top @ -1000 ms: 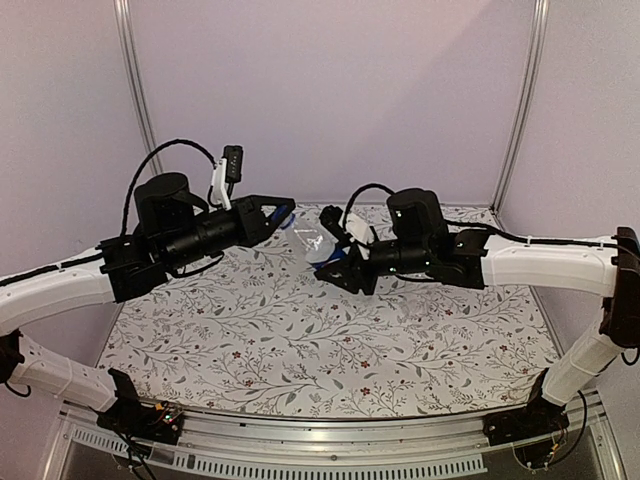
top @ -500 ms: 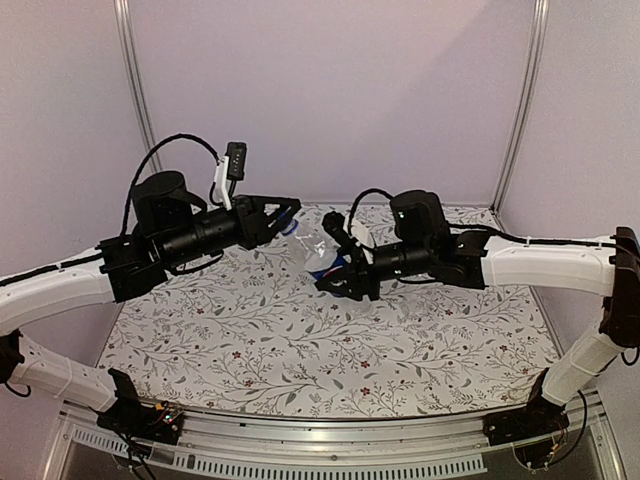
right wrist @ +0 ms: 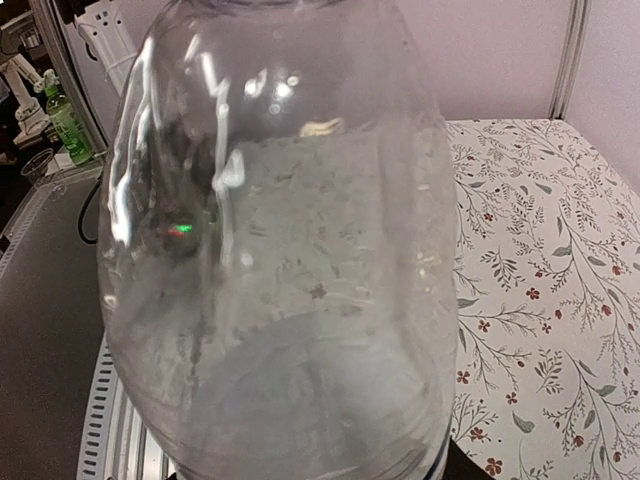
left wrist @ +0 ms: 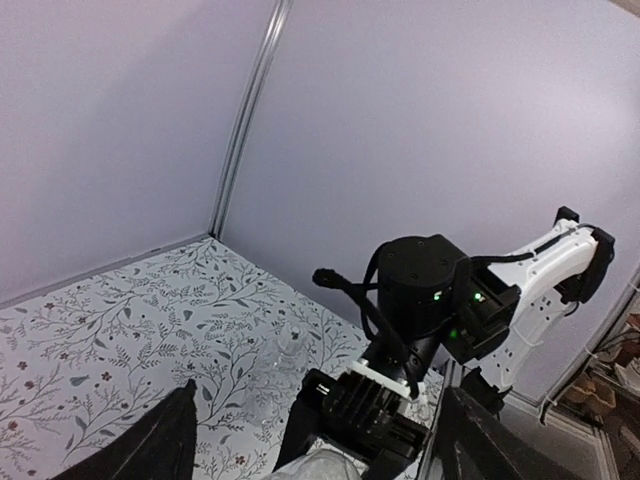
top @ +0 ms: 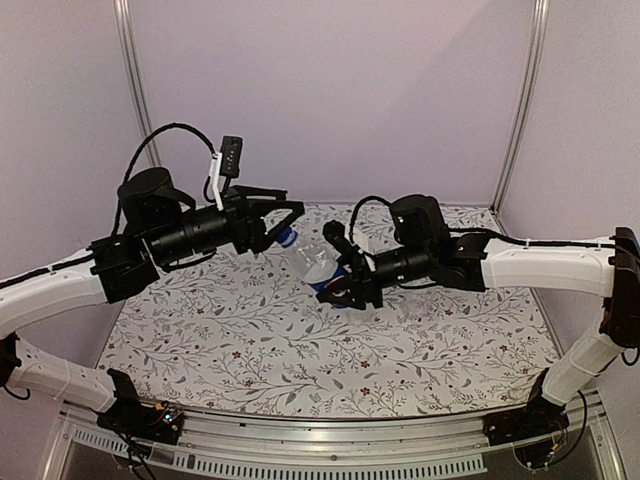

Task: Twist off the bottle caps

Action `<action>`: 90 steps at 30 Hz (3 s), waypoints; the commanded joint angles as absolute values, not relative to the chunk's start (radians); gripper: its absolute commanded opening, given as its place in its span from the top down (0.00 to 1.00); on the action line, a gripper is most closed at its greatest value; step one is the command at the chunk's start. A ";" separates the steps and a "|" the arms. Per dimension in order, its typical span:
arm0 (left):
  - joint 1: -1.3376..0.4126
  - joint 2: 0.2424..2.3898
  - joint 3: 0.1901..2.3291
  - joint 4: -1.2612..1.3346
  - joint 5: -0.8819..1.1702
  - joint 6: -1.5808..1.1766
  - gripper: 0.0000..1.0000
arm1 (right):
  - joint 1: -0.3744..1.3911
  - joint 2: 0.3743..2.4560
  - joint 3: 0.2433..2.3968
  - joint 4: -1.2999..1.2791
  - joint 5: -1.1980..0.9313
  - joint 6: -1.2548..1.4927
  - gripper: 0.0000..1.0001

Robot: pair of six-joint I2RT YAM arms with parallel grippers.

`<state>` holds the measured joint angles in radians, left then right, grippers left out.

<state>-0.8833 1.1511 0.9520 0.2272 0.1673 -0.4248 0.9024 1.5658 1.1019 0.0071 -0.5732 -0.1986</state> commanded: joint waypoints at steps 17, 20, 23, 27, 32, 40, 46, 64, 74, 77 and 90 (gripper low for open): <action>-0.781 1.114 0.941 0.360 0.838 -0.174 0.19 | 0.902 1.519 1.125 0.004 -0.992 -0.156 0.54; -0.780 1.138 0.949 0.368 0.878 -0.175 0.22 | 0.901 1.524 1.128 0.010 -1.016 -0.149 0.54; -0.780 1.156 0.954 0.372 0.896 -0.172 0.24 | 0.901 1.527 1.129 0.019 -1.027 -0.142 0.54; -0.779 1.181 0.964 0.374 0.913 -0.177 0.33 | 0.901 1.526 1.132 0.023 -1.029 -0.138 0.54; -0.779 1.199 0.963 0.383 0.920 -0.186 0.42 | 0.900 1.532 1.129 0.023 -1.020 -0.139 0.54; -0.778 1.200 0.955 0.393 0.913 -0.192 0.53 | 0.899 1.535 1.121 0.022 -1.004 -0.140 0.54; -0.777 1.184 0.940 0.399 0.881 -0.197 0.60 | 0.895 1.534 1.114 0.024 -0.979 -0.134 0.54; -0.839 1.095 0.923 0.281 0.413 -0.314 0.93 | 0.885 1.517 1.144 -0.042 -0.573 -0.103 0.55; -0.903 1.118 0.982 0.100 -0.032 -0.517 1.00 | 0.885 1.527 1.135 -0.036 -0.262 -0.119 0.55; -0.903 1.114 0.984 0.091 -0.056 -0.498 1.00 | 0.885 1.524 1.121 -0.028 -0.269 -0.125 0.55; -0.879 1.040 0.846 0.080 -0.268 -0.377 0.94 | 0.862 1.374 1.052 0.040 -0.431 -0.109 0.53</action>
